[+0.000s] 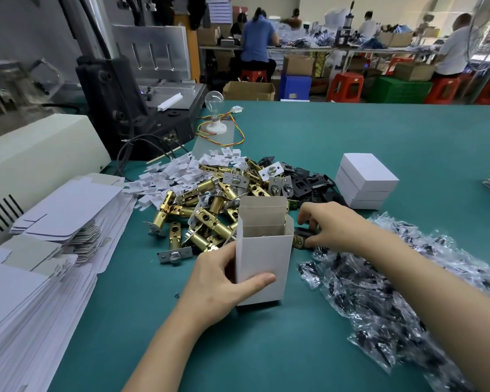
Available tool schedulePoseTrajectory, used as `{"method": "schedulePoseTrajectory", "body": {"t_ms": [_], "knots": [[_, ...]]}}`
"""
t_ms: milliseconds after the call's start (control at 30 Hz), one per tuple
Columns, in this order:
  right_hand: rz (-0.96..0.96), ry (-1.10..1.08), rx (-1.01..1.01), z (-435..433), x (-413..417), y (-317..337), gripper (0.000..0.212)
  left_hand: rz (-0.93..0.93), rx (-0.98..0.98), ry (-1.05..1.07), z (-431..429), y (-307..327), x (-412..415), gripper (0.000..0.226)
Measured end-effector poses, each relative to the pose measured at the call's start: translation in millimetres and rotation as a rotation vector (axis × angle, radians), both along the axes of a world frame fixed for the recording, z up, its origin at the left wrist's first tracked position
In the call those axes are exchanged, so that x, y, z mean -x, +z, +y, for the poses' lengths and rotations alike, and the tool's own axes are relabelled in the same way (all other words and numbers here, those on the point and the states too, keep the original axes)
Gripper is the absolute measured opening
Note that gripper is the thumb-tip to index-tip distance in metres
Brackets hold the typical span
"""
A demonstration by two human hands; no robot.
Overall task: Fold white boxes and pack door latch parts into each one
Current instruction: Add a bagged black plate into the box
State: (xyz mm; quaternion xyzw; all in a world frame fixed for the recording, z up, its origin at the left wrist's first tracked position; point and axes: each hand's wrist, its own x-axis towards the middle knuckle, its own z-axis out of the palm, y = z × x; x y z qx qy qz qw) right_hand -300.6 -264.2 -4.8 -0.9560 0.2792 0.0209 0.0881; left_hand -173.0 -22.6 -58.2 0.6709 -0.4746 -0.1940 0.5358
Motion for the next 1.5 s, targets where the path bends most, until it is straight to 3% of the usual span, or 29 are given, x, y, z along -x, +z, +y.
{"method": "schedulePoseTrajectory", "body": {"t_ms": [133, 267, 433, 567, 700, 800, 933, 1133, 1300, 1500], "knots": [[-0.047, -0.039, -0.034, -2, 0, -1, 0.045, 0.011, -0.004, -0.003, -1, -1, 0, 0.045], [-0.054, -0.037, 0.025, -1, -1, 0, 0.026, 0.009, -0.011, 0.0, 0, 0, 0, 0.048], [-0.356, -0.128, -0.079, -1, 5, 19, 0.019, 0.015, -0.013, 0.019, 1, 0, 1, 0.044], [-0.652, -0.111, -0.383, 15, 12, 53, 0.025, 0.015, -0.016, 0.028, 0, -1, 0, 0.047], [-0.823, -0.06, -0.857, 42, 13, 87, 0.016, 0.022, -0.013, 0.019, -1, -2, 0, 0.056], [-0.785, 0.011, -1.164, 58, 13, 99, 0.022, 0.04, 0.003, 0.019, -1, -1, 1, 0.059], [-0.665, 0.194, -1.317, 67, 20, 105, 0.035, 0.024, 0.053, 0.065, 1, -1, 0, 0.061], [-0.682, 0.147, -0.755, 73, 26, 110, 0.02, -0.052, 0.055, 0.121, 2, 1, -1, 0.052], [-0.589, 0.202, -0.352, 79, 21, 98, 0.016, -0.061, 0.059, 0.108, 3, 2, 1, 0.055], [-0.452, 0.166, -0.146, 80, 14, 87, 0.014, -0.06, 0.046, 0.096, 5, 2, 0, 0.054]]}}
